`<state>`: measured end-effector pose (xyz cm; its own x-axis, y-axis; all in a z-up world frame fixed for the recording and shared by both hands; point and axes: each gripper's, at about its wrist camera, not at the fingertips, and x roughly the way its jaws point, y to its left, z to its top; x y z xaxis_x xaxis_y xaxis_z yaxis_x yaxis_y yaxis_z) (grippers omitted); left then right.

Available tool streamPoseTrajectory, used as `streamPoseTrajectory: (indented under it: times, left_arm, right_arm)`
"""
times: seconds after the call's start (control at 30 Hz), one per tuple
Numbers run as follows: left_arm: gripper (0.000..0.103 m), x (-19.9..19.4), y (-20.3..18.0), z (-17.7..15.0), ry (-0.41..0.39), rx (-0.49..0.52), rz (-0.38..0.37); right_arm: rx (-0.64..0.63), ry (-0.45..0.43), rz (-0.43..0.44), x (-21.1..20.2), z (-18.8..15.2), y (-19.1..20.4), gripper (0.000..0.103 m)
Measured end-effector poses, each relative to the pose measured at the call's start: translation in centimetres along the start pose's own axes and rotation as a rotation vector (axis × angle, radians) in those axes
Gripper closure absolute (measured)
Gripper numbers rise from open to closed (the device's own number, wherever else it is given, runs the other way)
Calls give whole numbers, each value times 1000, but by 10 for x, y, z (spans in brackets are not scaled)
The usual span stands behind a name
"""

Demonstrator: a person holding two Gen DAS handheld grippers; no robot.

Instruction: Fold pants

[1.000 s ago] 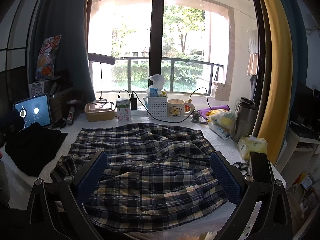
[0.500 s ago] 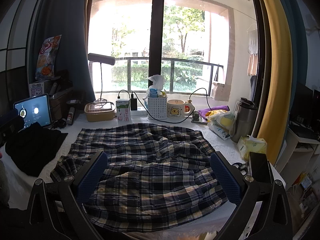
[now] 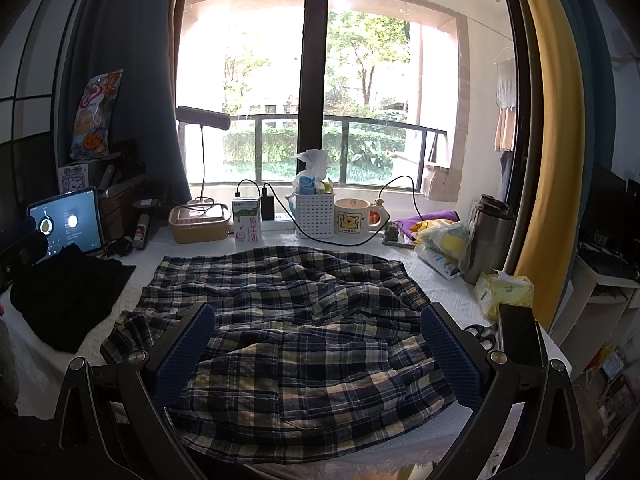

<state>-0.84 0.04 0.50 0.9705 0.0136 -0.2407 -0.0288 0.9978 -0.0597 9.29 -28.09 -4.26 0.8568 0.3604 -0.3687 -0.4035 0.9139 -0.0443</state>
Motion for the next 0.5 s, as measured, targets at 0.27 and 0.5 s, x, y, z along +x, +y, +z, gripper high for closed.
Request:
streamPoseTrajectory:
  times: [0.27, 0.5]
  left_arm:
    - [2, 2, 3, 2, 11, 17, 10]
    - [2, 20, 1, 3, 38, 68, 40]
  right_arm:
    - [2, 11, 5, 2, -2, -4, 0]
    - [-15, 40, 5, 23, -3, -7, 0]
